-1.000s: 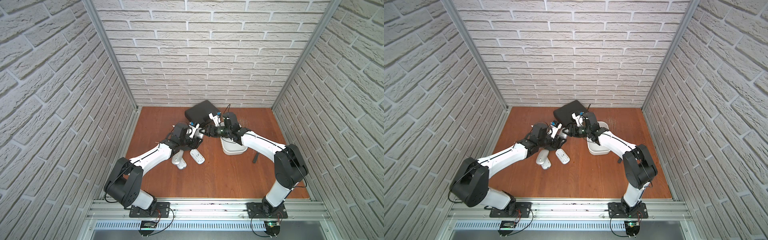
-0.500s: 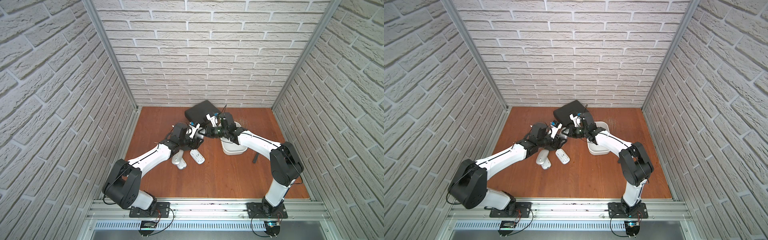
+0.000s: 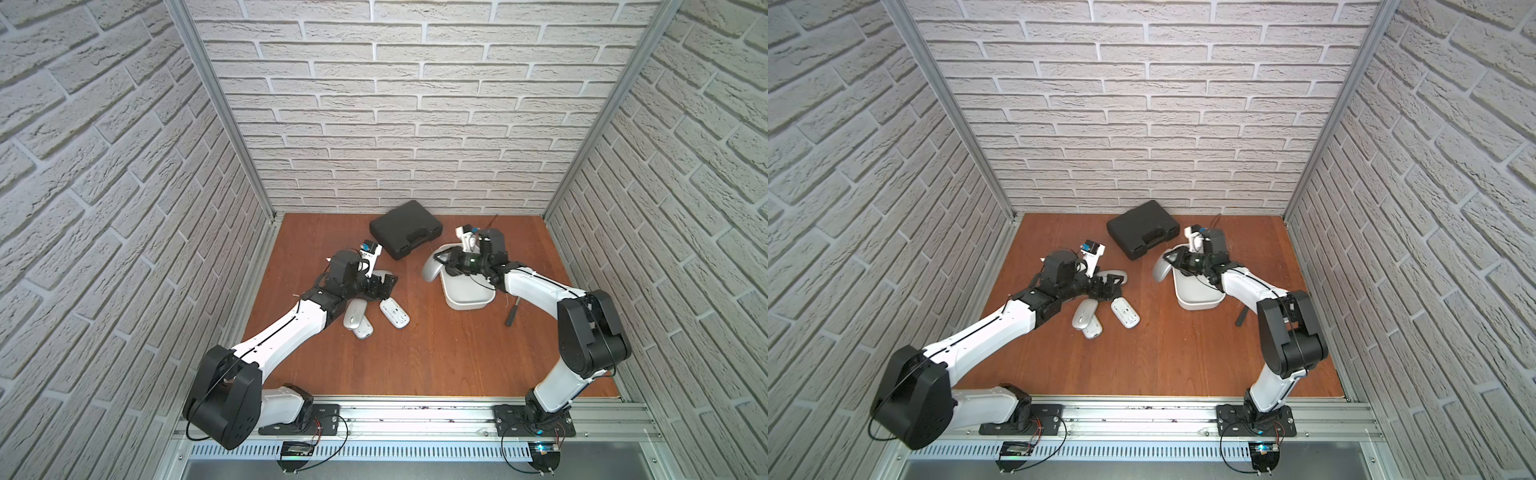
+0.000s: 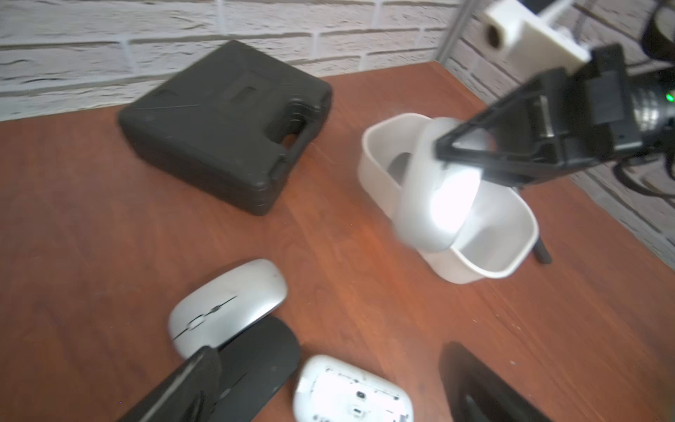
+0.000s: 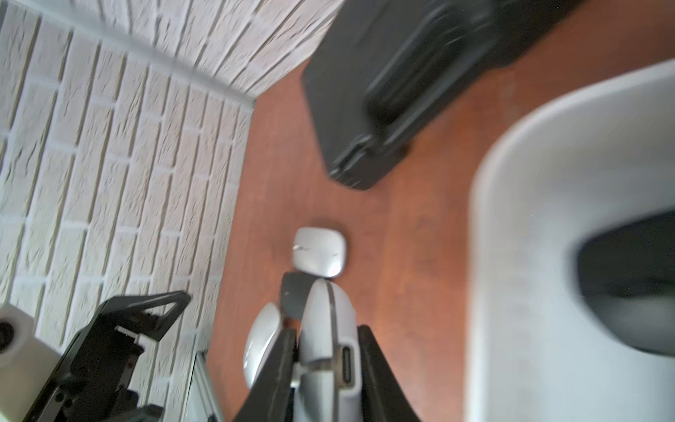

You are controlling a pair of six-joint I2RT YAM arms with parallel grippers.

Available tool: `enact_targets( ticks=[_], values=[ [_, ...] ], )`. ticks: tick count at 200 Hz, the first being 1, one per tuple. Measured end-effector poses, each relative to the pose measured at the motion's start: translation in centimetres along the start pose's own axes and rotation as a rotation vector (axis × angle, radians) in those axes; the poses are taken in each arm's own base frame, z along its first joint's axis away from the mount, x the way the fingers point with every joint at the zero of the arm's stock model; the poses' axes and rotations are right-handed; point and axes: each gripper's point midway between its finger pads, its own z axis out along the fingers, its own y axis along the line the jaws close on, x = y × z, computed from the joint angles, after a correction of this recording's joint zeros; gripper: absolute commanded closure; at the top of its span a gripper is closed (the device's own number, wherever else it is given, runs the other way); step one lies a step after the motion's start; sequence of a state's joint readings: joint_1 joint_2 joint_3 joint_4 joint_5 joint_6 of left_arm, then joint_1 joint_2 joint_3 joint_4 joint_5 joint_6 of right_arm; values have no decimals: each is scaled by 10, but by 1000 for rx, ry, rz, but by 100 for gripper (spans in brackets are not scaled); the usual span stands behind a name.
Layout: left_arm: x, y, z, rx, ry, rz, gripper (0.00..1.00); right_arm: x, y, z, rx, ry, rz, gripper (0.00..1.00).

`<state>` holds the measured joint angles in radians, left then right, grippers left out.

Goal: Put the mouse in the storage box
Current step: Place the mouse in the storage box.

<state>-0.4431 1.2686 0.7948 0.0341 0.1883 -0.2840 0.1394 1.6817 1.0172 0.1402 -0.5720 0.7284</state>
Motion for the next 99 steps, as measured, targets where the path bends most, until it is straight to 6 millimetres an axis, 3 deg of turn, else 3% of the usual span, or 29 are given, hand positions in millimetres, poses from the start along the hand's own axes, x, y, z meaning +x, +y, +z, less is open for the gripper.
enact_targets(
  ticks=[19,36,99],
  values=[
    [5,30,-8,-76,-13,-71,2,-20,-58,-27,109,-102,96,82],
    [16,47,-11,-119,-1,-120,2,-17,-84,-34,177,-126,134,82],
    [22,52,-11,-132,8,-157,2,-8,-84,-24,261,-134,57,83]
  ],
)
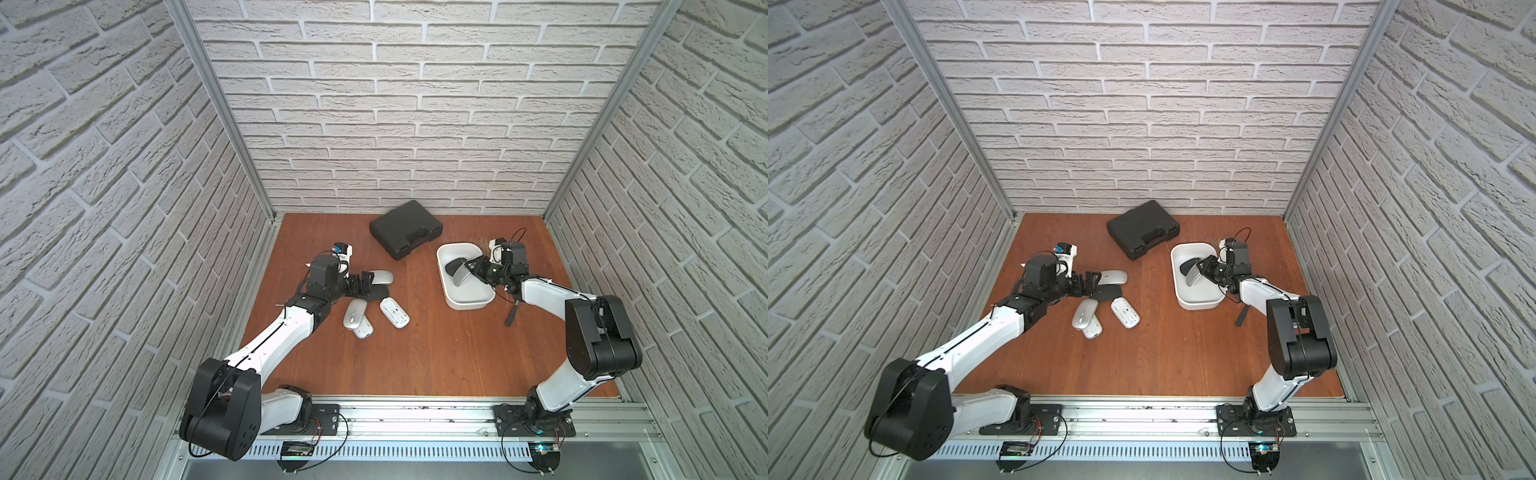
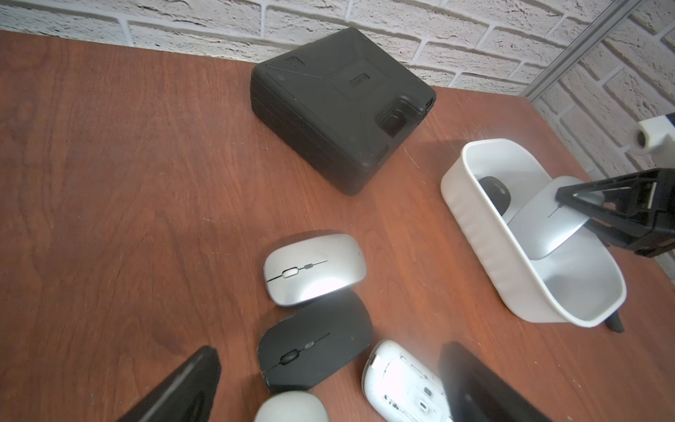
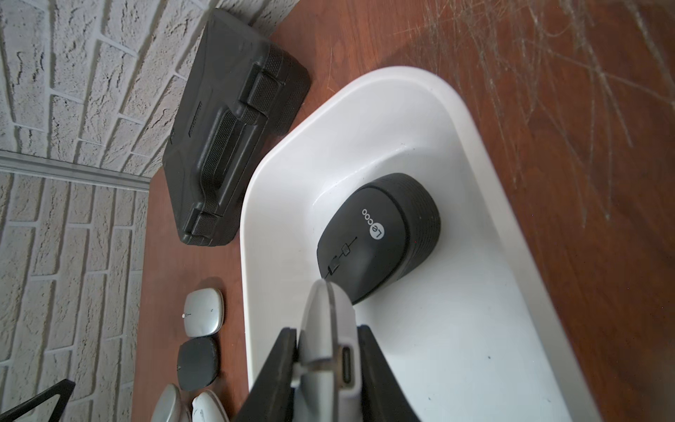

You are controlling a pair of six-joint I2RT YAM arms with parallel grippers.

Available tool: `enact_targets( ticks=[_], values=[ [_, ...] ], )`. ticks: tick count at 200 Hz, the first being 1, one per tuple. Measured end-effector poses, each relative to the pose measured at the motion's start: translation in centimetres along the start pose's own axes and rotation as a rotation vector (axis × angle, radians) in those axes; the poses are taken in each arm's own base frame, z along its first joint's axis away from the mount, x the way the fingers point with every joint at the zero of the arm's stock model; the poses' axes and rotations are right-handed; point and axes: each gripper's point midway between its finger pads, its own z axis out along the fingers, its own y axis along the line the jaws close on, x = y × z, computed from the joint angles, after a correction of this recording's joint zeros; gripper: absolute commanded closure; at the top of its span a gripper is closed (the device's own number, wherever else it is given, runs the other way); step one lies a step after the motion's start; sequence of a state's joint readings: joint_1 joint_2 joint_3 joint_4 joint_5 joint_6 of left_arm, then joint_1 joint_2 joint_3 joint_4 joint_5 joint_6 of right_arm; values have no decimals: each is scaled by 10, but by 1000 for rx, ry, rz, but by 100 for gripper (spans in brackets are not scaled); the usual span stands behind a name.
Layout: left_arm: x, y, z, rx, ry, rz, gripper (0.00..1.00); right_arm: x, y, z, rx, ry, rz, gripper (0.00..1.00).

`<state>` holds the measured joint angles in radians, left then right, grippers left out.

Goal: Put the mouse in the storage box
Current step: Place the mouse in the storage box.

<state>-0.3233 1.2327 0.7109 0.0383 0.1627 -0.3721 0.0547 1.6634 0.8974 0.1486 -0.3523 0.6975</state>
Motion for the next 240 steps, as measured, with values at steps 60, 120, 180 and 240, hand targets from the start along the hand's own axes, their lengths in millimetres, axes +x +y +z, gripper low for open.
enact_targets(
  ticks=[60,120,180,240],
  values=[
    [2,2,2,-5,7,-2,2,-1,10,16,82,-42,-115,83],
    [3,3,3,-7,11,-3,2,-6,-5,25,156,-66,-133,83],
    [5,4,4,-10,20,-5,2,-16,-3,31,146,-110,-141,73],
    [6,4,5,-11,23,-6,2,-16,-10,30,173,-124,-140,50]
  ],
)
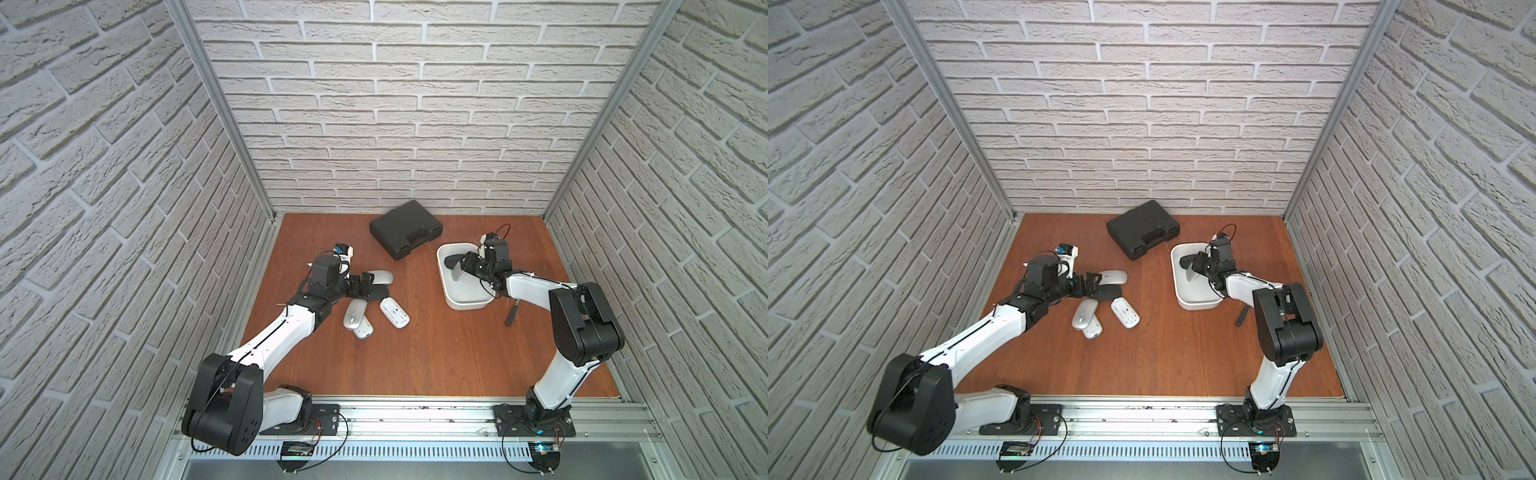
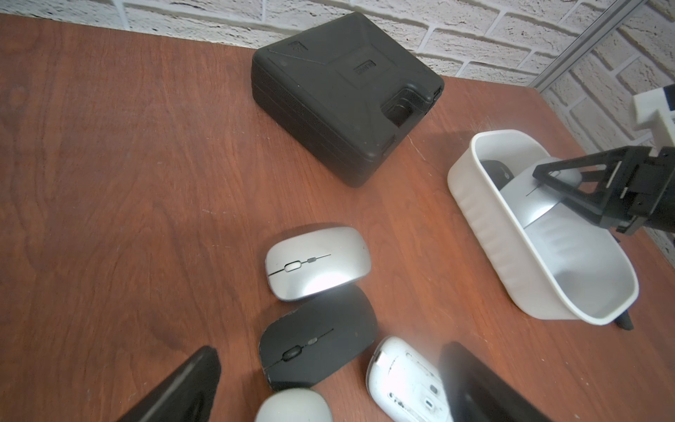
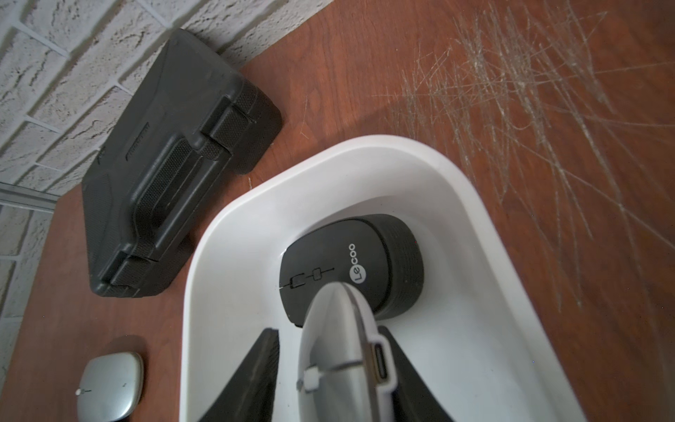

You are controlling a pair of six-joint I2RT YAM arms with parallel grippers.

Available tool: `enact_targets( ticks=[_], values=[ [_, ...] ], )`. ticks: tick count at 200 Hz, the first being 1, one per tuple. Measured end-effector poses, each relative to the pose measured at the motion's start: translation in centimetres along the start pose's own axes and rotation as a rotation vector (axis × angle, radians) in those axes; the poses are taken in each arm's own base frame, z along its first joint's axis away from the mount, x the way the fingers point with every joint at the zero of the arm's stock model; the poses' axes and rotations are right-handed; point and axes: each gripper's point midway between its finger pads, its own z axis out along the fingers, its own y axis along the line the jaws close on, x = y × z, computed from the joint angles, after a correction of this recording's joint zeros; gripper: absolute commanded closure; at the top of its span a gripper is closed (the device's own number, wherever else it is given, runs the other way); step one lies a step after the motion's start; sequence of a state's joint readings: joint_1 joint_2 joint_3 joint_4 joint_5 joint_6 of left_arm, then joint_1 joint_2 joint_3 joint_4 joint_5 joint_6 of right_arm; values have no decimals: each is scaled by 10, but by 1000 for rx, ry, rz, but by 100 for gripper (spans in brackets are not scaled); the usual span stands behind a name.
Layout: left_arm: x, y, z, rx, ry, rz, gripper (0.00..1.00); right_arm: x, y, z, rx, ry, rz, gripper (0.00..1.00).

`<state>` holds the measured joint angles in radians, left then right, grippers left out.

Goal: Put the mouse in the storage box
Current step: Place the mouse in the storage box.

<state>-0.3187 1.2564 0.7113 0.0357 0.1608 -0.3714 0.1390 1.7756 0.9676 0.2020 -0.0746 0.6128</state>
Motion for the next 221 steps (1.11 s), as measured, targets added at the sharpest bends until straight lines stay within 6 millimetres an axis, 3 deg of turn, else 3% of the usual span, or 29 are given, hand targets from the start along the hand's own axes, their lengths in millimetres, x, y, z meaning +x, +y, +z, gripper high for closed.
enact_targets(
  ticks=[76,165,221],
  values=[
    [1,1,0,-5,2,0,2,-4,-24,-14,123,-16,-9,28],
    [26,21,6,-103,95,-35,2,-12,-27,-34,173,-16,-34,27],
    [56,39,14,-192,239,-87,3,-24,-6,-59,147,-14,-73,27]
  ],
)
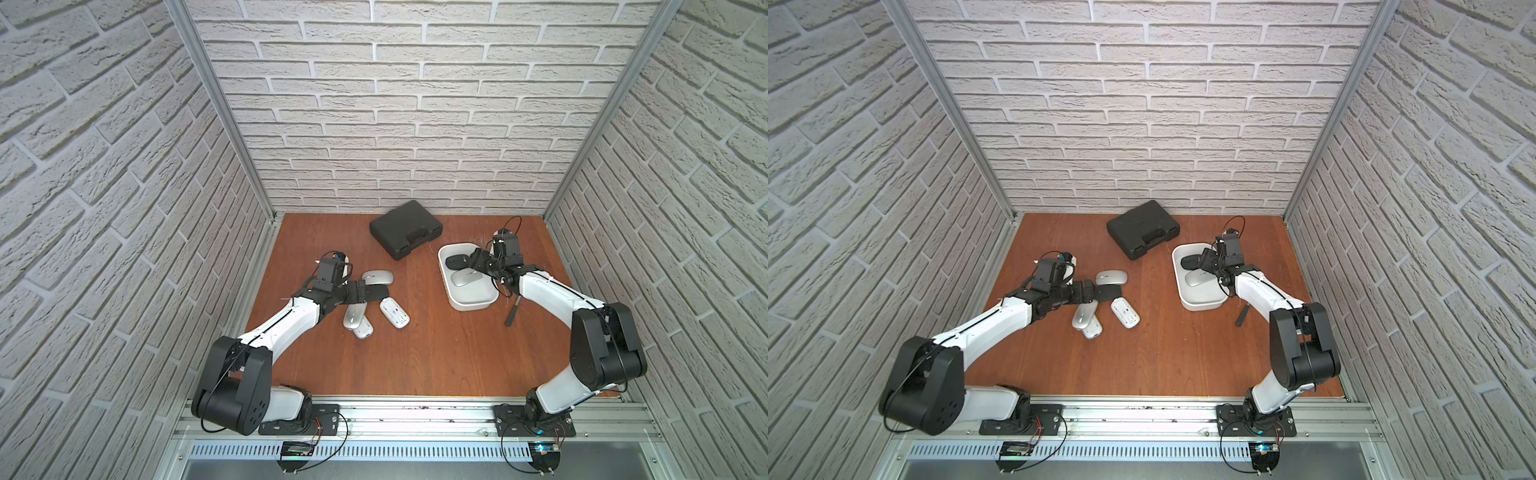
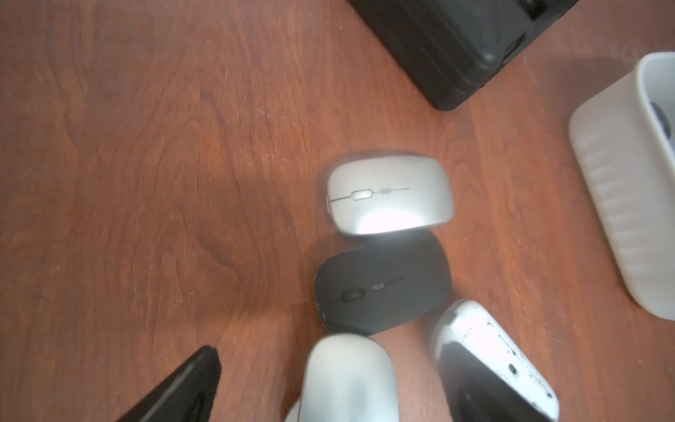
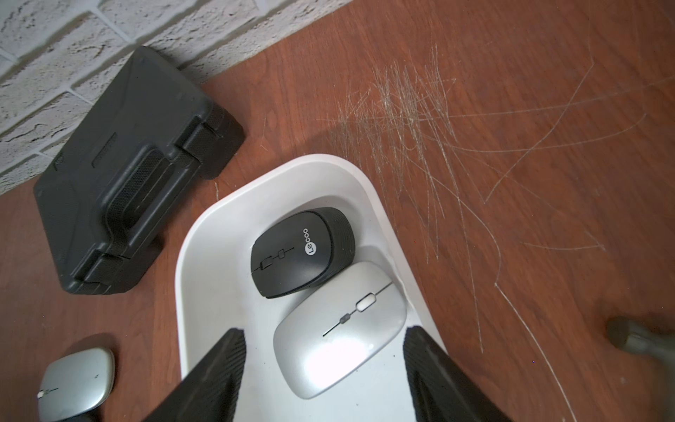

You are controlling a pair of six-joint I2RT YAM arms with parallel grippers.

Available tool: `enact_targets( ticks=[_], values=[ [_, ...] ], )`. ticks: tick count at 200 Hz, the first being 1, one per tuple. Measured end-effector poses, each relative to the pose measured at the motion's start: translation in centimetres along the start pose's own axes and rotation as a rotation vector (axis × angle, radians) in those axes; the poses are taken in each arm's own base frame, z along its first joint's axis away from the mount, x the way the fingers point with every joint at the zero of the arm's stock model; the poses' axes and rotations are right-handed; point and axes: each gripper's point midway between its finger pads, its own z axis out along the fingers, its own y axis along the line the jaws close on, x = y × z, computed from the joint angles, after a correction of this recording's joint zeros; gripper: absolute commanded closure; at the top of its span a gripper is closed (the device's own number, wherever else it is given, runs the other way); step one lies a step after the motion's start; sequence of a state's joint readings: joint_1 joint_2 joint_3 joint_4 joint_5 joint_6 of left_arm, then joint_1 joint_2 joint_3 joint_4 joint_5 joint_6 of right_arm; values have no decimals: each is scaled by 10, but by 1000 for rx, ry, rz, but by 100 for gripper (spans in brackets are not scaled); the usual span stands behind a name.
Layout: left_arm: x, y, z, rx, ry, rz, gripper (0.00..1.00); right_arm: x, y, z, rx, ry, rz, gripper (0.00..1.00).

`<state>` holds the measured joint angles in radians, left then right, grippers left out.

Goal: Put the mouse in the storage box
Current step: Place the mouse in the storage box, then pick up the mouse from the center of the board.

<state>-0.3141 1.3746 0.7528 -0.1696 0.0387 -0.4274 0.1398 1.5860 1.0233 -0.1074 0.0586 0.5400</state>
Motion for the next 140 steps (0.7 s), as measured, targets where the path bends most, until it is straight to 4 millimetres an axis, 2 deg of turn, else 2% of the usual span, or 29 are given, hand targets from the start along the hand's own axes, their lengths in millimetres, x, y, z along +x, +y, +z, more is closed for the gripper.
enact_targets(
  ticks=[39,72,114,140],
  values=[
    [14,-5,9,30,60,-20,3,-6,12,-18,-28,-21,-33,27],
    [23,-14,7,42,87,-1,3,-1,11,-18,-26,-1,-38,27],
    [54,-21,4,-21,181,38,5,1,11,-19,-29,7,-38,27],
    [69,-25,1,-46,225,53,9,1,11,-19,-29,9,-38,27]
  ],
)
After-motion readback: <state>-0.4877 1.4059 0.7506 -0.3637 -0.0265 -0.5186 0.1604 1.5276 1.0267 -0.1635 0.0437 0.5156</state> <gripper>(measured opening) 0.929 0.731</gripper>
